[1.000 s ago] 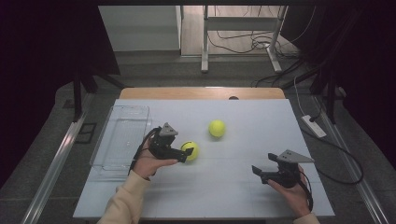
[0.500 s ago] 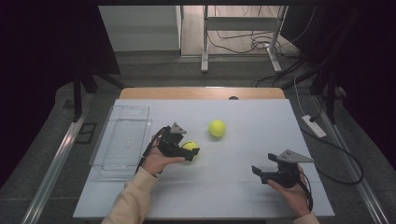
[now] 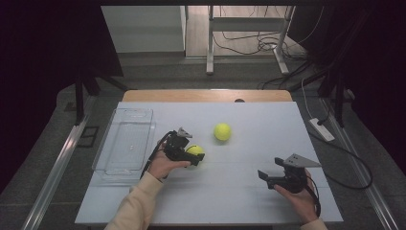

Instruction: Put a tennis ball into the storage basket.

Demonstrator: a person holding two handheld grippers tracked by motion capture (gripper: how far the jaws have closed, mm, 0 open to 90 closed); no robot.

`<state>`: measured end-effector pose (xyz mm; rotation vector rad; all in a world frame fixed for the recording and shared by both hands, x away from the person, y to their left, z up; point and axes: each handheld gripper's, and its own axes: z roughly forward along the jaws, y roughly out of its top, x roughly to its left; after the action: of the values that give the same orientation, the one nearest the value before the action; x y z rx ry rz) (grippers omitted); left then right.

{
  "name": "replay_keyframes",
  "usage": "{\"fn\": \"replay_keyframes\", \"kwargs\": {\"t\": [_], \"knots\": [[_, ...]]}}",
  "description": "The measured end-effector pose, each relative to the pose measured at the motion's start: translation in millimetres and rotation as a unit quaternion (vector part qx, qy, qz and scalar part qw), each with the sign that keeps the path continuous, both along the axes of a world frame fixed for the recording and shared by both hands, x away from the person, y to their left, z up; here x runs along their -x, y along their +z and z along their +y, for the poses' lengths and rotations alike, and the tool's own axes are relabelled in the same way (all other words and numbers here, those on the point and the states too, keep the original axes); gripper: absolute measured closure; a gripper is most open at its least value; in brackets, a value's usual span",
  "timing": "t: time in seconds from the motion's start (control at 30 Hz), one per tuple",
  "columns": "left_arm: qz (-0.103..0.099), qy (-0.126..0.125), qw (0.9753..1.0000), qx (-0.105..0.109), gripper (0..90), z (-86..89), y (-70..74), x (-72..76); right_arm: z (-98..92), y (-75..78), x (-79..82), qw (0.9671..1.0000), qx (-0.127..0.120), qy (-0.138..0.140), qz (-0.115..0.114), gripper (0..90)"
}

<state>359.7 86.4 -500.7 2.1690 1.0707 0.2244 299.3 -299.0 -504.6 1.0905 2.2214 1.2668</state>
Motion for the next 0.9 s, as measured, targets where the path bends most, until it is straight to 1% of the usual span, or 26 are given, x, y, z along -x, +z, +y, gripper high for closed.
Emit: {"fn": "replay_keyframes", "kwargs": {"t": [0.1, 0.23, 0.3, 0.33, 0.37, 0.4, 0.5, 0.63, 0.73, 0.83, 0.9], "knots": [[0.008, -0.003, 0.9999, -0.012, 5.0, -3.8, -6.6, -1.2, -0.1, 0.0, 0.0, 1.0000, 0.000, 0.000, 0.000, 11.9], [0.012, -0.008, 0.9996, -0.023, 6.5, -7.7, -12.0, -1.6, -0.2, 0.0, -0.1, 1.0000, 0.000, 0.000, 0.000, 11.8], [0.010, -0.010, 0.9994, -0.032, 10.9, -8.3, -13.2, -1.1, -0.1, -0.1, 0.0, 1.0000, 0.000, 0.000, 0.001, 11.8], [0.007, -0.012, 0.9993, -0.034, 15.7, -8.4, -13.8, -0.7, 0.0, -0.1, 0.1, 1.0000, 0.000, 0.000, 0.001, 11.9], [0.007, -0.013, 0.9995, -0.030, 22.2, -8.1, -13.8, -0.2, 0.0, -0.2, 0.0, 1.0000, 0.000, 0.000, 0.001, 11.9], [0.005, -0.016, 0.9995, -0.028, 26.0, -7.7, -13.5, 0.2, 0.0, -0.2, -0.1, 1.0000, 0.000, 0.000, 0.001, 11.9], [0.006, -0.019, 0.9993, -0.032, 26.7, -6.9, -12.7, 0.4, 0.2, -0.3, 0.0, 1.0000, 0.000, 0.000, 0.001, 11.8], [0.008, -0.016, 0.9995, -0.028, 27.1, -5.4, -12.3, 0.6, 0.0, -0.1, 0.3, 1.0000, 0.000, -0.001, 0.001, 11.9], [0.002, -0.017, 0.9995, -0.028, 27.2, -4.5, -10.9, 1.4, -0.5, -0.1, -0.1, 1.0000, -0.004, 0.000, 0.003, 11.9], [0.000, -0.014, 0.9997, -0.022, 27.2, -3.2, -8.8, 3.1, -0.9, 0.3, 0.1, 1.0000, -0.006, 0.000, 0.004, 11.9], [-0.008, -0.013, 0.9998, -0.014, 27.2, -1.1, -5.4, 5.1, -1.1, 0.3, 0.2, 1.0000, -0.007, 0.000, 0.004, 11.9]]}}
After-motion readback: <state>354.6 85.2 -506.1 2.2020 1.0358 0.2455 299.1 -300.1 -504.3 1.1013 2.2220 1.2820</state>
